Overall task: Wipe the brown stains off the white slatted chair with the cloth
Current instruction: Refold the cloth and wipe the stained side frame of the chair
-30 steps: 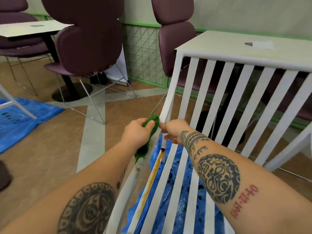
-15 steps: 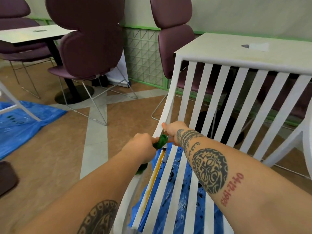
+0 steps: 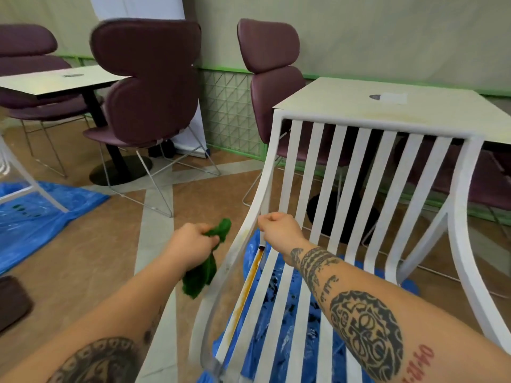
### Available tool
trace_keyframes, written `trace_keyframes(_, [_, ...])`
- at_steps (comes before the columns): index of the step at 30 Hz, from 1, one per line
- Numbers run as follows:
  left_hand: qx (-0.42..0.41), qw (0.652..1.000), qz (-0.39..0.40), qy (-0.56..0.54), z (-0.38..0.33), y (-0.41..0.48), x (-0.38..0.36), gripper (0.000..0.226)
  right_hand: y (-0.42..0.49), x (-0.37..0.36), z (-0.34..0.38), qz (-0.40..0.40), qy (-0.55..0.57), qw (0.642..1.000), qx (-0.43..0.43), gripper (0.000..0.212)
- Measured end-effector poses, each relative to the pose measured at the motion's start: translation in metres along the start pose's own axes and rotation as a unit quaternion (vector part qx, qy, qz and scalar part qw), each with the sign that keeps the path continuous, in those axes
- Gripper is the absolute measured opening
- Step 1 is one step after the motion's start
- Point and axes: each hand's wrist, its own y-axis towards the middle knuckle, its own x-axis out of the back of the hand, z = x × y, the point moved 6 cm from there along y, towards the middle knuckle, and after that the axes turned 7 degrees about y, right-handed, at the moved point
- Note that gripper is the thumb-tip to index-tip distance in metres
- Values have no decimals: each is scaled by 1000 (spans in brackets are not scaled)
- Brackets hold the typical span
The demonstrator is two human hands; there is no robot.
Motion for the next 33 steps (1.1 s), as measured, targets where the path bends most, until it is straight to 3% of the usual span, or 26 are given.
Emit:
trace_keyframes(3, [36, 967, -40, -248, -13, 0, 5, 31, -16, -26, 14, 88, 71, 993, 21, 34])
trace_keyframes(4, [49, 942, -4, -333, -24, -2, -1, 40, -20, -38, 17, 138, 124, 983, 8, 41])
trace_keyframes(6, [55, 858, 104, -499, -48, -5, -13, 71, -26, -55, 28, 190, 222, 956, -2, 48])
trace_keyframes(8, [27, 779, 203, -593, -69, -10, -17, 94, -23, -54, 38, 146, 229, 961, 43, 51])
trace_keyframes(9, [12, 762, 232, -605, -72, -10, -15, 100, -20, -48, 41, 113, 196, 972, 68, 48])
trace_keyframes(11, [8, 789, 235, -568, -63, -8, -10, 100, -14, -35, 46, 69, 91, 987, 113, 39])
trace_keyframes(15, [52, 929, 119, -346, -11, -1, -7, 60, 4, -15, 40, 9, -40, 992, 121, 39])
trace_keyframes(18, [95, 975, 104, -171, 29, -11, -19, 35, 14, -11, 32, -29, -160, 980, 115, 47])
trace_keyframes(20, [123, 970, 163, -132, 44, -23, -37, 31, 16, -20, 25, -12, -214, 968, 130, 44])
trace_keyframes(22, [139, 958, 195, -160, 52, -29, -50, 26, 18, -42, 11, 35, -312, 937, 153, 37])
trace_keyframes(26, [144, 957, 161, -196, 61, -22, -56, 17, 12, -64, -7, 57, -413, 891, 178, 36])
trace_keyframes(29, [166, 944, 171, -230, 68, -27, -62, 18, -16, -73, -14, 90, -411, 884, 205, 40])
trace_keyframes(33, [225, 887, 153, -374, 85, -35, -67, 23, -65, -84, -24, 124, -368, 890, 239, 40])
